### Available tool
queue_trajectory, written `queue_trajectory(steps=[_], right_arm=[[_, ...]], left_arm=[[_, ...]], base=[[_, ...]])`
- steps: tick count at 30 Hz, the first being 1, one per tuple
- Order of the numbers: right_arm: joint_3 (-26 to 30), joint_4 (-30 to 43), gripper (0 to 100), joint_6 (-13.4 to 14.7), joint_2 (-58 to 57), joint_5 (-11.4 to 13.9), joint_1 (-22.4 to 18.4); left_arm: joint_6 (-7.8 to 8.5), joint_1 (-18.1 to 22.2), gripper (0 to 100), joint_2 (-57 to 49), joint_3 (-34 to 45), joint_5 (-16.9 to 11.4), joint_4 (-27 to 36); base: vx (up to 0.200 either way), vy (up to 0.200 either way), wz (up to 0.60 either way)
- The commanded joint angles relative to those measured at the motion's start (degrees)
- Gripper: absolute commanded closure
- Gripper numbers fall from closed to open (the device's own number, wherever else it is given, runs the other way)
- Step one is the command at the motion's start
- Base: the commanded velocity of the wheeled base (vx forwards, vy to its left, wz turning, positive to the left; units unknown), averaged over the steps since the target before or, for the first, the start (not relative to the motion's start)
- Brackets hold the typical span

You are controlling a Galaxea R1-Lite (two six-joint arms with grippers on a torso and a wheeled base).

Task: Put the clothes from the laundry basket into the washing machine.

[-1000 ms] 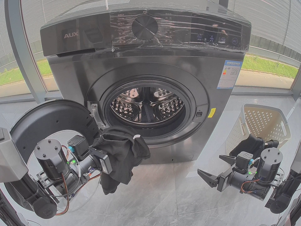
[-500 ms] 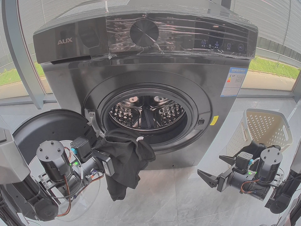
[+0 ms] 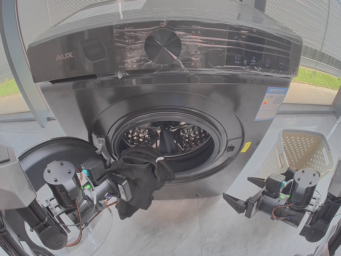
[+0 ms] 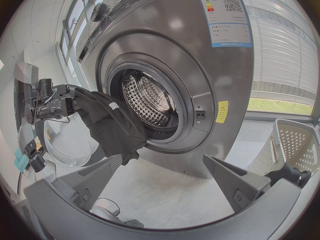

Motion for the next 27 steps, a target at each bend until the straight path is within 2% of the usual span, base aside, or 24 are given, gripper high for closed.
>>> queue_trajectory(steps=[1,6,9,11,13,14,16,17,18,21,27], right_arm=[[-0.1,0.0,0,0.0,0.1,0.0,0.1],[-0.1,0.0,0,0.0,0.0,0.1,0.1],[0.0,0.0,0,0.0,-0.1,0.1,0.1],[-0.1,0.0,0,0.0,-0.1,0.1,0.3],[-0.1,0.0,0,0.0,0.0,0.1,0.3],[0.0,0.0,0,-0.1,0.0,0.1,0.4],[0.0,0.0,0,-0.1,0.0,0.1,0.4],[-0.1,0.0,0,-0.1,0.1,0.2,0.4],[-0.1,0.0,0,-0.1,0.1,0.2,0.4],[-0.1,0.0,0,-0.2,0.1,0.2,0.2],[-0.1,0.0,0,-0.2,0.1,0.2,0.0]], left_arm=[[-0.24,-0.8,100,1.1,-0.3,0.0,-0.1],[0.29,-2.3,100,6.3,-4.8,-0.3,0.0],[-0.24,-2.2,100,9.5,-6.9,-1.1,0.1],[-0.59,-2.1,100,12.6,-9.4,-4.1,0.0],[-2.35,-2.1,100,15.6,-13.1,-6.6,0.0],[-3.23,-1.9,100,17.1,-15.8,-6.6,0.0],[-3.23,-1.9,100,17.1,-15.8,-6.6,0.0],[-3.93,-1.6,100,22.1,-24.3,-5.3,0.2],[-4.19,-1.6,100,23.0,-26.5,-4.2,0.3],[-4.1,-1.7,100,27.6,-34.0,-1.8,0.9],[-4.02,-1.8,100,32.3,-41.2,-1.7,2.8]], base=[[0.0,0.0,0.0],[0.0,0.0,0.0],[0.0,0.0,0.0],[0.0,0.0,0.0],[0.0,0.0,0.0],[0.0,0.0,0.0],[0.0,0.0,0.0],[0.0,0.0,0.0],[0.0,0.0,0.0],[0.0,0.0,0.0],[0.0,0.0,0.0]])
